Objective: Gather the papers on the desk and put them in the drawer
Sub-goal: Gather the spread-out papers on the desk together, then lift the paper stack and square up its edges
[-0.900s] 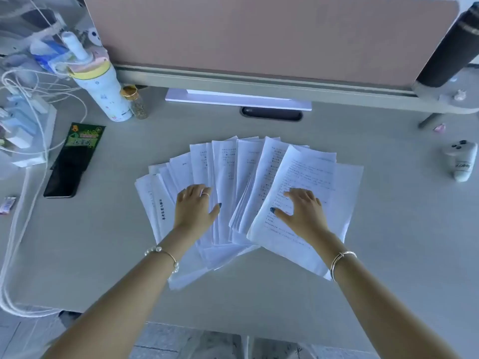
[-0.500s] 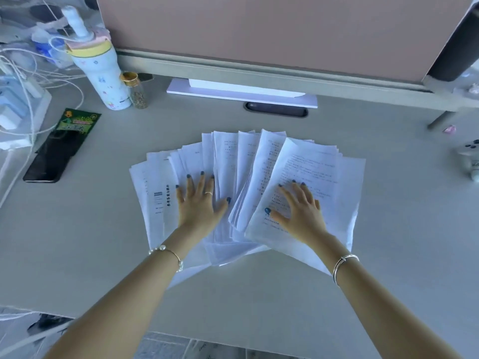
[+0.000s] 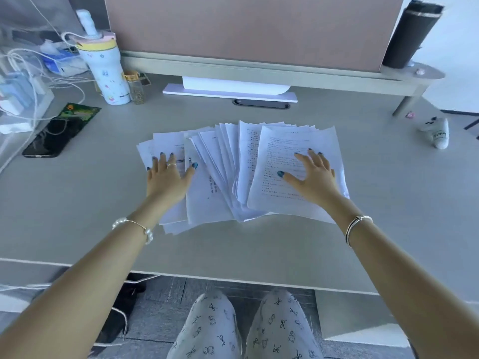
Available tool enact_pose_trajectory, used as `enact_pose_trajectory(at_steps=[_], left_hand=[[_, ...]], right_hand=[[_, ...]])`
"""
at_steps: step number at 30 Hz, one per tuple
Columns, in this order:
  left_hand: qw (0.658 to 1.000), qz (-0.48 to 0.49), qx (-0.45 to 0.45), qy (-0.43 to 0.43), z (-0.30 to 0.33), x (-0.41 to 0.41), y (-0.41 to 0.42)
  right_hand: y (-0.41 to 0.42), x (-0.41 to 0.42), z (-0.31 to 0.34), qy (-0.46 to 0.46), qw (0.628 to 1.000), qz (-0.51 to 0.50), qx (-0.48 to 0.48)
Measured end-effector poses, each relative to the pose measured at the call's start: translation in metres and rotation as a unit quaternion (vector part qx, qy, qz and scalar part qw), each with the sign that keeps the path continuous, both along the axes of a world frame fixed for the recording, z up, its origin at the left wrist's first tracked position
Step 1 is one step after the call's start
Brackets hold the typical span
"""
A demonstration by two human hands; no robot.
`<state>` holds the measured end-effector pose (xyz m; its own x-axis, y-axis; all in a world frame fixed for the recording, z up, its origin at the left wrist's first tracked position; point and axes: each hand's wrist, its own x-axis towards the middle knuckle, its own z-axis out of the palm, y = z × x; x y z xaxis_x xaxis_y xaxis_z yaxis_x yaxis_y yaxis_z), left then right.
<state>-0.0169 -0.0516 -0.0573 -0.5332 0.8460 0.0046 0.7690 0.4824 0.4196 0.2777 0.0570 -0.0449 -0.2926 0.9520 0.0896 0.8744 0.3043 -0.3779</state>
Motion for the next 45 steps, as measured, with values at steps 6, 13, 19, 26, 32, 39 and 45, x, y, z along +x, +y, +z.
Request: enact_pose_trajectory(at_steps=[6, 13, 19, 26, 32, 39, 45], left_hand=[[0.993, -0.086, -0.068, 0.035, -0.009, 0.013, -0.014], [0.989, -0.128, 0.031, -0.072, -0.004, 0.042, 0.01], [0.999, 0.018, 0.026, 0.009, 0.0, 0.018, -0.005], [0.989, -0.029, 0.097, -0.111, 0.001, 0.053, 0.014], [0.96, -0.059, 0.118, -0.245, 0.014, 0.072, 0.025], [0.882, -0.033, 0.174, -0.437, 0.027, 0.056, 0.018], [0.864, -0.007, 0.22, -0.454, 0.019, 0.053, 0.01]], right_hand=[[-0.015, -0.003, -0.015, -0.049, 0.998, 0.033, -0.037], [-0.026, -0.027, -0.002, -0.013, 0.993, 0.099, -0.059], [0.0, 0.001, 0.003, 0.004, 0.997, -0.069, -0.029], [-0.002, -0.005, -0.009, 0.006, 0.996, -0.072, -0.043], [-0.011, -0.022, -0.001, 0.079, 0.993, -0.051, -0.071], [-0.002, -0.024, 0.018, 0.278, 0.922, -0.111, -0.245], [-0.007, -0.022, 0.02, 0.287, 0.914, -0.075, -0.276]])
